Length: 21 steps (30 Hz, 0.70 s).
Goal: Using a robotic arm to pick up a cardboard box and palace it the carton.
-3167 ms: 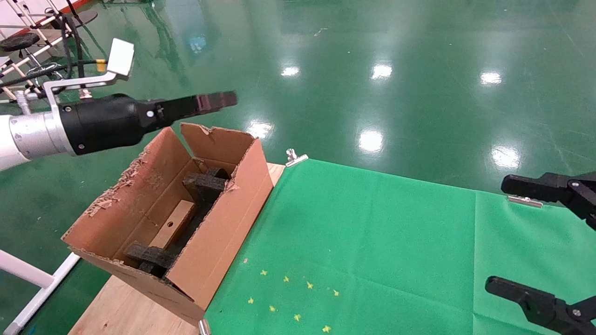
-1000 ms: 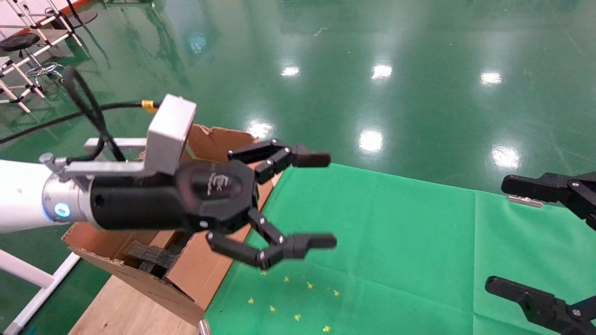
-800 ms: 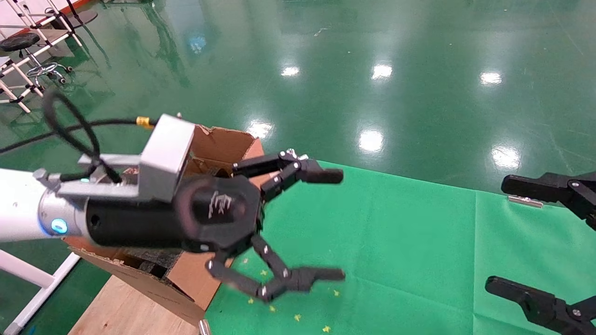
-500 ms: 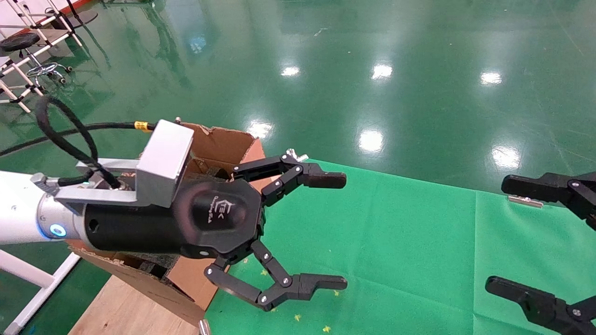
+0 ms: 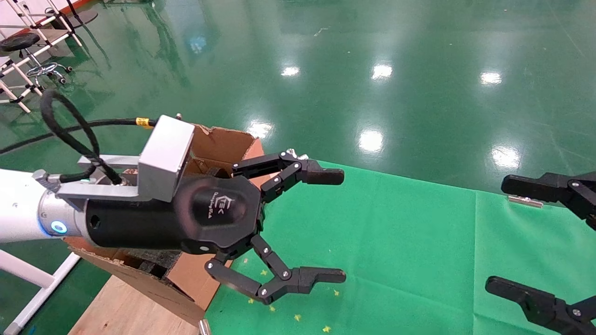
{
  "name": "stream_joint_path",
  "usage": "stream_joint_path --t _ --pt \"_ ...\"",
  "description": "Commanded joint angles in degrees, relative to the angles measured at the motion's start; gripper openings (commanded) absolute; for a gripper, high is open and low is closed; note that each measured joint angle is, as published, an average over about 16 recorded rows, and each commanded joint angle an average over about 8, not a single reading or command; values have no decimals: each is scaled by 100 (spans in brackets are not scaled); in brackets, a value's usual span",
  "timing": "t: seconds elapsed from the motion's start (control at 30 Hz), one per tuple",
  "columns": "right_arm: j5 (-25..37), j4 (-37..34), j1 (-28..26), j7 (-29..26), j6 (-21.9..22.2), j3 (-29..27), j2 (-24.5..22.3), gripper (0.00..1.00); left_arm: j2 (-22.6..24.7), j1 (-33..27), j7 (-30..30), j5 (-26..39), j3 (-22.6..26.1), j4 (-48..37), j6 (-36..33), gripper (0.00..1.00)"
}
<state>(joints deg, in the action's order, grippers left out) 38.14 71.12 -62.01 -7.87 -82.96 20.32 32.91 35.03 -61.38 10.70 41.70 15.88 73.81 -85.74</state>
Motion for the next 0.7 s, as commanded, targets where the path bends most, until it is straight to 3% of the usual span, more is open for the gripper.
stream_joint_path --t 0.03,0.7 --pt "0 0 0 0 0 0 0 100 -1 -5 3 2 4 -9 1 100" --pt "0 0 0 0 0 0 0 100 -2 -21 11 12 18 -34 7 100"
